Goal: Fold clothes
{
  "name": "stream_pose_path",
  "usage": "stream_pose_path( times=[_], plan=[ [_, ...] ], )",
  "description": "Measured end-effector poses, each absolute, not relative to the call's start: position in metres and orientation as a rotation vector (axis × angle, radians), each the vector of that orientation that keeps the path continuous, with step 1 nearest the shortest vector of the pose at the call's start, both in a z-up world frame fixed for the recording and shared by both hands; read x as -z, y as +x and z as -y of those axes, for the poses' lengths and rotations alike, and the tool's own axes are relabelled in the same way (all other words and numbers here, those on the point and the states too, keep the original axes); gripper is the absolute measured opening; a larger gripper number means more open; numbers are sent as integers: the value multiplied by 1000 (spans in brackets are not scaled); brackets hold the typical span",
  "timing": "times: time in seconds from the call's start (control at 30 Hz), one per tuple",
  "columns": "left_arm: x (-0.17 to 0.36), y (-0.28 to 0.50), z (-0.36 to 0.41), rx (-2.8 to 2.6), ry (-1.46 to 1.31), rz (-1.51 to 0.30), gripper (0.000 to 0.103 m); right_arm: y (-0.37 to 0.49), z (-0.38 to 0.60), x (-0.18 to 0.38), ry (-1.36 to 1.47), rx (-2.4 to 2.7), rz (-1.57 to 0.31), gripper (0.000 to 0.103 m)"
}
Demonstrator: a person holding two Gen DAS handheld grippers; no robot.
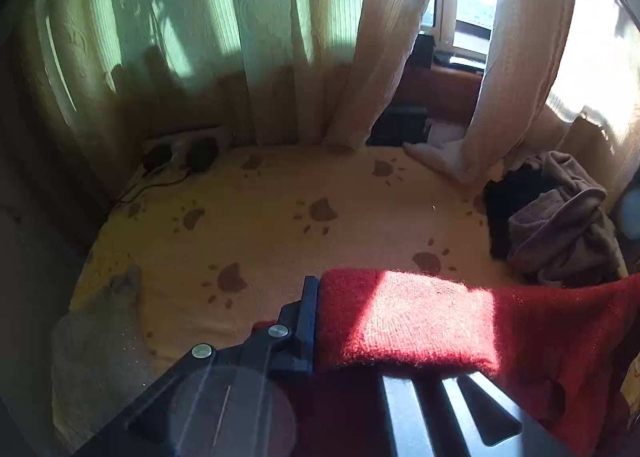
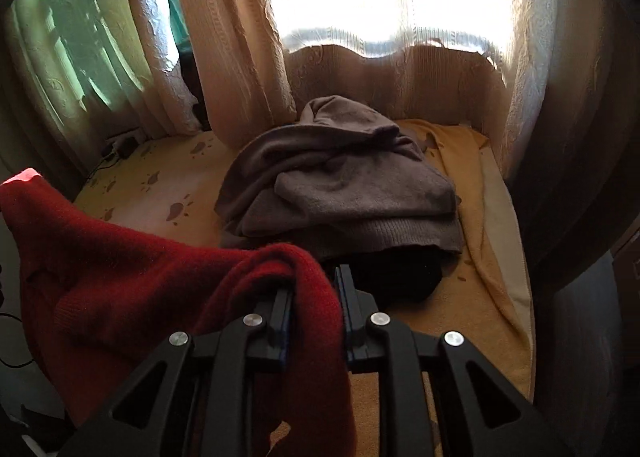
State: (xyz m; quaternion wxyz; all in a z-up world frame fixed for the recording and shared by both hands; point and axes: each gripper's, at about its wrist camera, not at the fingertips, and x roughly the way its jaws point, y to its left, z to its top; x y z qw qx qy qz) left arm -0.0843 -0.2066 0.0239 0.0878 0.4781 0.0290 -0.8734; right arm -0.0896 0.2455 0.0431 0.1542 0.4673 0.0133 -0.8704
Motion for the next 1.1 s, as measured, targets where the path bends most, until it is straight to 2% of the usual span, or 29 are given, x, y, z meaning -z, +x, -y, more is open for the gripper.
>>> stream_pose_path(
  times=[0.07,0.13,0.2,0.23,0.27,0.4,0.6,0.73,0.9,1.1],
  plan=[
    [21,-105,210,2530,1552,-157,5,-115,-230,0,1463,2508,-107,24],
    [31,-112,217,2527,1584,-210,5,-118,-217,13,1485,2507,-173,27],
    [39,-119,223,2526,1613,-263,5,-112,-212,13,1478,2531,-251,41],
    [43,-123,226,2525,1627,-289,5,-111,-213,14,1485,2560,-284,58],
    [47,-126,230,2524,1641,-316,5,-109,-215,13,1489,2586,-283,70],
    [57,-142,239,2522,1687,-374,5,-93,-220,3,1466,2578,-86,70],
    [60,-167,232,2567,1743,-345,5,-62,-131,10,1441,2206,-9,70],
    [58,-173,235,2591,1749,-364,5,-53,-70,48,1524,2030,-13,70],
    [66,-178,245,2588,1761,-403,5,-55,-38,84,1624,1978,-88,70],
    [73,-184,252,2577,1764,-473,5,-101,-32,71,1531,2164,-172,70]
  ],
)
